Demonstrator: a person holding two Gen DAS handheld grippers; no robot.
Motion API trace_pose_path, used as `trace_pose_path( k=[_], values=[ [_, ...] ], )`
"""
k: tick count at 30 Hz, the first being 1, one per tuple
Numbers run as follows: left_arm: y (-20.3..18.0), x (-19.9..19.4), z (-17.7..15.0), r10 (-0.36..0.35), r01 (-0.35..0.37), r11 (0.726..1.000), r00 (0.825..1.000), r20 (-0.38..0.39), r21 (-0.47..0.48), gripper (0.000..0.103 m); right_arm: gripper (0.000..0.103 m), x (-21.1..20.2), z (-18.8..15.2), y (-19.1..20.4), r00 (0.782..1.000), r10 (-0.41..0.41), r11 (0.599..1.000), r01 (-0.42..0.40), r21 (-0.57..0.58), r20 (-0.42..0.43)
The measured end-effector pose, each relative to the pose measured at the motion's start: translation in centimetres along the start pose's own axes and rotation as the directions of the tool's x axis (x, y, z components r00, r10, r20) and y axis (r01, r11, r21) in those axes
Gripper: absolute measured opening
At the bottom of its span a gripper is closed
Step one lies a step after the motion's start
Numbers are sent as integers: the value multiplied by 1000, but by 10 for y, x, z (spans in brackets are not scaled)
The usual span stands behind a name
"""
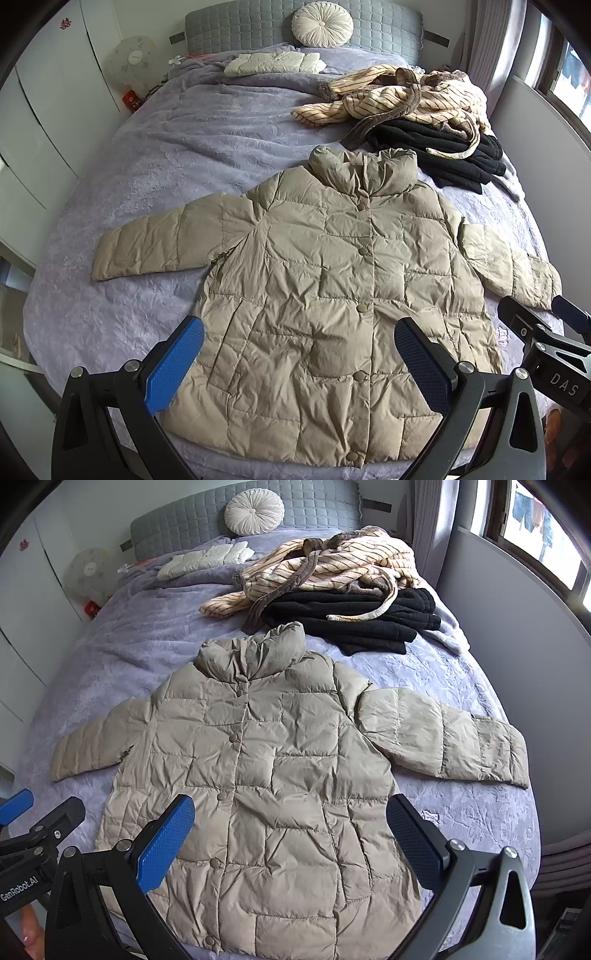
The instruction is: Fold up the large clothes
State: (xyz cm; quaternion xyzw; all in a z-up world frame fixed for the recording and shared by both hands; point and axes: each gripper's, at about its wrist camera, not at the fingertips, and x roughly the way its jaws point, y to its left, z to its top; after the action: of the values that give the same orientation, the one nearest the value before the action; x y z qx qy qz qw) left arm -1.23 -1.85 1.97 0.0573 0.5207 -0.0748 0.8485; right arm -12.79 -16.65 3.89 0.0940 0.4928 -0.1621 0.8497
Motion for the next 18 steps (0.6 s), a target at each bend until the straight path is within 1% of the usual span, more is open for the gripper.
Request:
trace_pose_path(
  k=[5,9,15,18],
  values=[
    [-2,2,-3,-5,5,1000,1000,-15,10,103,103,2,-3,-1,1000,-2,1000,2,11,-3],
    [-5,2,1,-1,2,1000,999,-34,13,103,103,2,-4,-6,1000,4,1000,-4,27,0],
    [-10,-2,4,2,-1,999,1000,-22,32,103,103,1,-2,-9,1000,8,1000,-8,29,-3],
    [-10,-3,5,5,-4,1000,1000,-24,23,103,103,1,-1,-11,1000,12,1000,-12,28,-11]
  ],
)
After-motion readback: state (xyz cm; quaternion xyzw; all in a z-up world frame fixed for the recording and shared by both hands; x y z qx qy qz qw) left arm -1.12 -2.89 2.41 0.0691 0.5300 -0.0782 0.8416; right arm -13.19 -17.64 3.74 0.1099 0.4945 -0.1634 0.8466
